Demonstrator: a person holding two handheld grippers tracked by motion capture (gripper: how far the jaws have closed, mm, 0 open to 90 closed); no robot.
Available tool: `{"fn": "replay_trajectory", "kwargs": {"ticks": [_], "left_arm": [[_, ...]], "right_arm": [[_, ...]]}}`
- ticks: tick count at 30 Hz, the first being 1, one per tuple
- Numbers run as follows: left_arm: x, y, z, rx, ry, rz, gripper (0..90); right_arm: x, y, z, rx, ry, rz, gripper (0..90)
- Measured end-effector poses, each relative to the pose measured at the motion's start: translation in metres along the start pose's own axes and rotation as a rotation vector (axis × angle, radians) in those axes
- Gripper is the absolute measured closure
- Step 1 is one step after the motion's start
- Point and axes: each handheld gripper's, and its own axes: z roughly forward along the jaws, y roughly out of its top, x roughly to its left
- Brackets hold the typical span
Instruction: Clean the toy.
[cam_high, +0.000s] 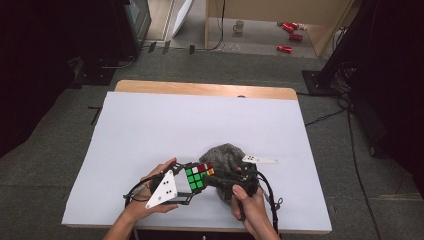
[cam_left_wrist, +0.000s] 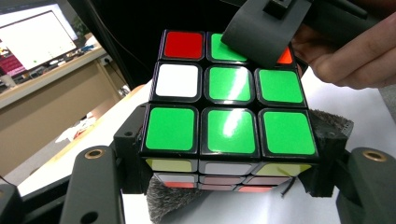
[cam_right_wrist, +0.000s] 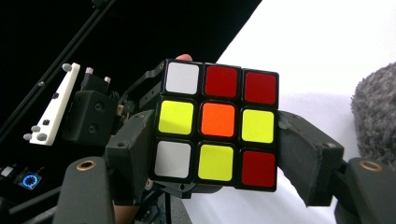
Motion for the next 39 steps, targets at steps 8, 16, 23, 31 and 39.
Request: {"fn": "replay_trajectory", "kwargs": {"ticks": [8, 16, 23, 31, 39], "left_arm": [[0.003, -0.001, -0.001, 0.020, -0.019, -0.028, 34.4], [0.016, -0.003, -0.010, 0.034, -0.034, -0.124, 34.5], [0.026, -0.005, -0.017, 0.040, -0.031, -0.201, 34.5], [0.032, -0.007, -0.020, 0.059, -0.020, -0.245, 34.5], [0.033, -0.008, -0.021, 0.054, -0.030, -0.276, 34.5]], "right_arm": [[-0.001, 0.002, -0.005, -0.022, -0.029, -0.017, 35.8], [0.017, 0.008, -0.019, -0.113, -0.260, -0.293, 19.2], [0.007, 0.001, -0.014, -0.088, -0.663, -0.513, 6.1], [-0.015, -0.011, 0.009, 0.062, -0.775, -0.569, 0.0], [-0.031, -0.018, 0.015, 0.111, -0.949, -0.550, 32.3]]}}
